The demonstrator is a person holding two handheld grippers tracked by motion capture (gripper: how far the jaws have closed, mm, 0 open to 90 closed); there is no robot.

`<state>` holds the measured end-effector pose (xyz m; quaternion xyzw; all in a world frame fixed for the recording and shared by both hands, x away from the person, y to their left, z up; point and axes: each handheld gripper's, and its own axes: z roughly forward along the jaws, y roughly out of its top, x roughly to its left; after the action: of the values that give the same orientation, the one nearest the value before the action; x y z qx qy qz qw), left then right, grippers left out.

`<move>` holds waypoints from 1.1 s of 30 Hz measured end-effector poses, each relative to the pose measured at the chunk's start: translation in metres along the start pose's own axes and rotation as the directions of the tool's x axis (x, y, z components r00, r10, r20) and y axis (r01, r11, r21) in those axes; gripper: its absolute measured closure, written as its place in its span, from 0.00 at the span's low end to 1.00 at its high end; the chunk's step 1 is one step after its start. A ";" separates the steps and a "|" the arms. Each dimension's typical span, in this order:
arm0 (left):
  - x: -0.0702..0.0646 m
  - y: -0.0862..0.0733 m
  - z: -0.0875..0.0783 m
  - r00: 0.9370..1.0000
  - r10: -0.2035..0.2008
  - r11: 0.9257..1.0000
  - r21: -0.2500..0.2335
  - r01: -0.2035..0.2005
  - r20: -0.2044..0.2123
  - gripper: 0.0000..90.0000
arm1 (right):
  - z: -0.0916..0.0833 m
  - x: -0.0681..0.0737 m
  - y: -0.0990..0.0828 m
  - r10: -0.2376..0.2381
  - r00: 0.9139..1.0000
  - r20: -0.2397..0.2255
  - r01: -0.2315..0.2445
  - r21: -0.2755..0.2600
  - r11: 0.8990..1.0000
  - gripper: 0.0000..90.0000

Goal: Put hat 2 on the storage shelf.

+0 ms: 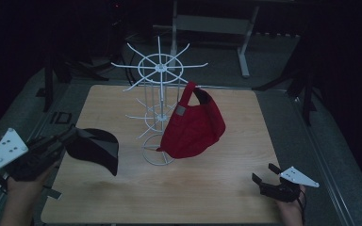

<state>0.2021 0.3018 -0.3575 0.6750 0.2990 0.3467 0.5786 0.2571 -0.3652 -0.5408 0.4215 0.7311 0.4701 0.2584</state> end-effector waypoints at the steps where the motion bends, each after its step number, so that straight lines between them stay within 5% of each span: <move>1: 0.000 0.005 0.002 1.000 0.010 1.000 -0.002 -0.010 -0.002 0.94 | 0.000 0.000 0.000 -0.001 1.000 0.002 0.001 0.000 1.000 0.18; 9: -0.004 0.045 0.014 0.998 0.049 0.998 -0.050 -0.048 0.025 0.94 | -0.002 -0.002 -0.001 0.007 1.000 0.011 -0.007 0.001 1.000 0.18; 20: -0.014 0.079 0.015 0.993 0.084 0.990 -0.119 -0.074 0.078 0.94 | -0.002 -0.001 -0.001 0.002 1.000 0.010 -0.002 -0.002 1.000 0.18; 33: -0.020 0.109 0.049 0.986 0.095 0.988 -0.132 -0.077 0.139 0.94 | -0.004 -0.003 -0.003 0.002 1.000 0.019 -0.002 -0.004 1.000 0.18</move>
<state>0.2306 0.2405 -0.2569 0.6726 0.2043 0.3399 0.6248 0.2546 -0.3703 -0.5419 0.4260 0.7273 0.4678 0.2658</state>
